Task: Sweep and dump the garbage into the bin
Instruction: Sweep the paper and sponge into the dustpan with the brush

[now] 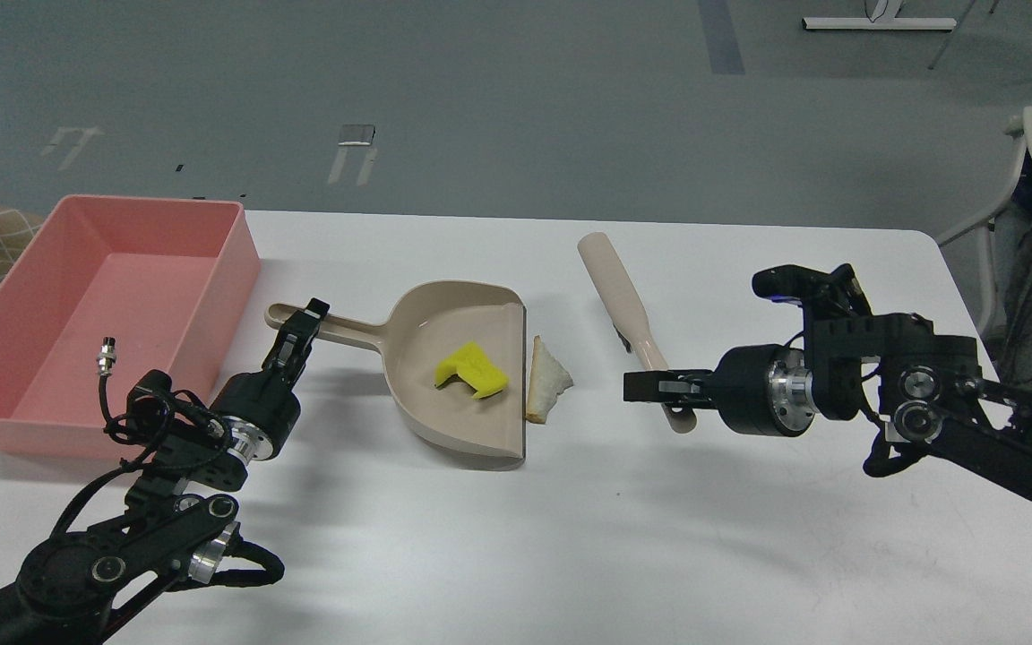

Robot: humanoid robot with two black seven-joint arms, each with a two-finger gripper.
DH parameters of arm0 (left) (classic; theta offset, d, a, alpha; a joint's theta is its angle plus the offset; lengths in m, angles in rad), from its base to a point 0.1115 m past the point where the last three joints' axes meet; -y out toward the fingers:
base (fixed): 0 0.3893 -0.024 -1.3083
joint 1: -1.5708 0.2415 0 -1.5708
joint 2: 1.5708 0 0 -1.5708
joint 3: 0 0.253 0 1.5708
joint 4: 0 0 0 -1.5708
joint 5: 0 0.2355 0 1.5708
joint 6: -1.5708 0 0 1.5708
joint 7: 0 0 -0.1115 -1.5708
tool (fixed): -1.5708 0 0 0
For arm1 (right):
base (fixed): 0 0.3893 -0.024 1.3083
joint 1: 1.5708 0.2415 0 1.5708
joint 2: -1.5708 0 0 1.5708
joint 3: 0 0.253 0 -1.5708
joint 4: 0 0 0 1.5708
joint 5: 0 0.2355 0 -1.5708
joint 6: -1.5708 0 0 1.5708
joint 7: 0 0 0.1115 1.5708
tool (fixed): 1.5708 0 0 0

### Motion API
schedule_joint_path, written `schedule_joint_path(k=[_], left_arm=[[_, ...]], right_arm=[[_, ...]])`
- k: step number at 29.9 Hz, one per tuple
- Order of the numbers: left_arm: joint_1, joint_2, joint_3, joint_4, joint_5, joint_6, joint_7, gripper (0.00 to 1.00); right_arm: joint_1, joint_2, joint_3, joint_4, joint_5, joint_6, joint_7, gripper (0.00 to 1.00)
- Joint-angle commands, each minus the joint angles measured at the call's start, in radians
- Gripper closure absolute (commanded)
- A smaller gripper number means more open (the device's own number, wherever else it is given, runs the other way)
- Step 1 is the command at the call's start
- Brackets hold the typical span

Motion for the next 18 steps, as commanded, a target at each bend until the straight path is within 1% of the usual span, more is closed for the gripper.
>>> schedule_joint_path(k=[1, 4, 8, 16, 18], left_arm=[[0.001, 0.000, 0.001, 0.000, 0.000, 0.001, -0.002, 1.00], [0.001, 0.000, 0.001, 0.000, 0.000, -0.001, -0.002, 1.00], [0.002, 0.000, 0.001, 0.000, 0.002, -0.001, -0.002, 1.00], [0.001, 0.000, 0.001, 0.000, 0.002, -0.002, -0.002, 1.00], [0.001, 0.000, 0.001, 0.000, 0.002, -0.003, -0.002, 1.00]], right_arm=[[-0.151, -0.005, 0.127, 0.028, 0.004, 0.003, 0.004, 1.00], [-0.231, 0.007, 0.178, 0.056, 0.004, 0.001, 0.004, 1.00], [-0.257, 0.018, 0.185, 0.060, 0.004, 0.001, 0.004, 1.00], [-0.303, 0.107, 0.184, 0.048, 0.004, 0.001, 0.010, 1.00], [-0.304, 0.151, 0.181, 0.039, 0.004, 0.004, 0.010, 1.00]])
